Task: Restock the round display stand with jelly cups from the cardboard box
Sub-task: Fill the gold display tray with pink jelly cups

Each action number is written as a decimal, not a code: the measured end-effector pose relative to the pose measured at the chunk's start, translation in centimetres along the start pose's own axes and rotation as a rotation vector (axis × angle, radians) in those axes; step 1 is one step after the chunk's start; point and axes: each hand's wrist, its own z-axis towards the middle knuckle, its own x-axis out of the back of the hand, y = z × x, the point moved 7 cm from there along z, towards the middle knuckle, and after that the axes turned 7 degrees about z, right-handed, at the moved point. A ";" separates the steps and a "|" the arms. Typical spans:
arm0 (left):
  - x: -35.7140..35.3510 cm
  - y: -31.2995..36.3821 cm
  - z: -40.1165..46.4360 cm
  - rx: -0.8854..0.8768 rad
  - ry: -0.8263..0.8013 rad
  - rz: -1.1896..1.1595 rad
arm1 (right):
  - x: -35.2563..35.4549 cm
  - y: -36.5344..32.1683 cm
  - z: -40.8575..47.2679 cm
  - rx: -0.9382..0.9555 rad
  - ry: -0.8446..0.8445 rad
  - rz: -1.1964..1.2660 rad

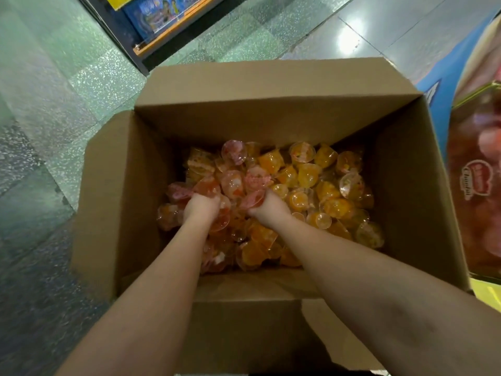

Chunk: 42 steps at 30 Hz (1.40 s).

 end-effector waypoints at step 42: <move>-37.0 15.4 -62.7 -1.507 -0.252 0.313 | 37.6 42.0 -59.3 0.136 1.041 0.685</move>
